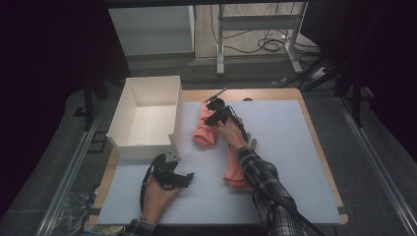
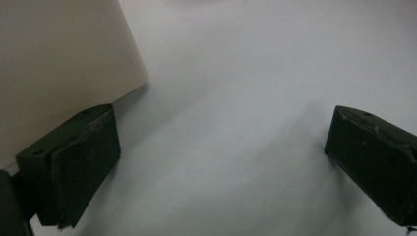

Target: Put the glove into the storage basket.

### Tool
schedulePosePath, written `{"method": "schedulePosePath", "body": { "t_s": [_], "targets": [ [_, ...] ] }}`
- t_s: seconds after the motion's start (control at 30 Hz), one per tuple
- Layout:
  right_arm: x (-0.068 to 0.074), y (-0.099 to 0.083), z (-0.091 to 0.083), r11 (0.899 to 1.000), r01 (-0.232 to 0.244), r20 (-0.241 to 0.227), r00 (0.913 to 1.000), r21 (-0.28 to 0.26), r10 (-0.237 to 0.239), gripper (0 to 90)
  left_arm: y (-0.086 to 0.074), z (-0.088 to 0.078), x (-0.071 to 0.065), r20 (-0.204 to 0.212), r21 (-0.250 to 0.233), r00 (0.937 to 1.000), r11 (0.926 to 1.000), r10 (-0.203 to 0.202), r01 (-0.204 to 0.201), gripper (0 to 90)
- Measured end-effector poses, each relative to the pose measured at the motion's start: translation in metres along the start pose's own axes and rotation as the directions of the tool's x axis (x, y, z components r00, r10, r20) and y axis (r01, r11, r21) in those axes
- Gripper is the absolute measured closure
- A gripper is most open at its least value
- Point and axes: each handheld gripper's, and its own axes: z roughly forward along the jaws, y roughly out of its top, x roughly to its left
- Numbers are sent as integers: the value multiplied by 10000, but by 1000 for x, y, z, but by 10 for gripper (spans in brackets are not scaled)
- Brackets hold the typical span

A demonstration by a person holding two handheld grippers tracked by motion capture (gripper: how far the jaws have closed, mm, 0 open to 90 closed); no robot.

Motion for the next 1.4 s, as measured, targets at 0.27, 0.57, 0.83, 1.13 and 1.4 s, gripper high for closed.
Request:
{"method": "schedulePosePath", "body": {
  "t_s": [0.27, 0.57, 0.83, 1.13, 1.4],
  "targets": [
    [3, -2, -7, 9999, 60, 229, 9997, -128, -57, 854, 0, 0, 0, -2, 5, 10000, 10000, 2, -2, 1],
    [3, -4, -28, 9991, 83, -201, 9998, -406, -91, 861, 0, 0, 0, -11, 17, 10000, 10000, 13, -13, 1],
    [11, -4, -55, 9950, 489, -695, 9961, -866, -550, 860, 0, 0, 0, -12, 15, 10000, 10000, 18, -18, 1],
    [25, -4, -81, 9878, 1025, -1071, 9876, -1174, -1152, 858, 0, 0, 0, -10, 17, 10000, 10000, 27, -27, 1],
    [35, -12, -103, 9803, 1370, -1387, 9779, -1420, -1567, 858, 0, 0, 0, -24, 10, 10000, 10000, 56, -56, 1]
  ]
}}
